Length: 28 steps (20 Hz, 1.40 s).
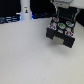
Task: Open the kcup holder, insert the kcup into the holder, and close the kcup holder
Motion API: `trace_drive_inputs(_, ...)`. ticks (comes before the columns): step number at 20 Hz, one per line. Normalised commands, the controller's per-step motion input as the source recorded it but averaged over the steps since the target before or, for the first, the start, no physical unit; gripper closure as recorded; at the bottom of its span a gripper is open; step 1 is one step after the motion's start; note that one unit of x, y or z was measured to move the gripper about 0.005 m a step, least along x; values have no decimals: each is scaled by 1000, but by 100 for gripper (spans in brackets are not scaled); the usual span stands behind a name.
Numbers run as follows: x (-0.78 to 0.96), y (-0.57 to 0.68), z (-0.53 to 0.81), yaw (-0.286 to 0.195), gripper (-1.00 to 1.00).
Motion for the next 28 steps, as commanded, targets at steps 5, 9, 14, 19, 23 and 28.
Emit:
trace_drive_inputs(5, 537, -453, 165, 41, -100)
trace_drive_inputs(9, 563, -411, 77, 37, -100)
trace_drive_inputs(14, 619, -376, 36, 35, -100)
trace_drive_inputs(19, 673, -319, 4, 46, -100)
trace_drive_inputs(23, 739, -152, -8, 58, -100)
trace_drive_inputs(28, 703, 67, -52, 90, -100)
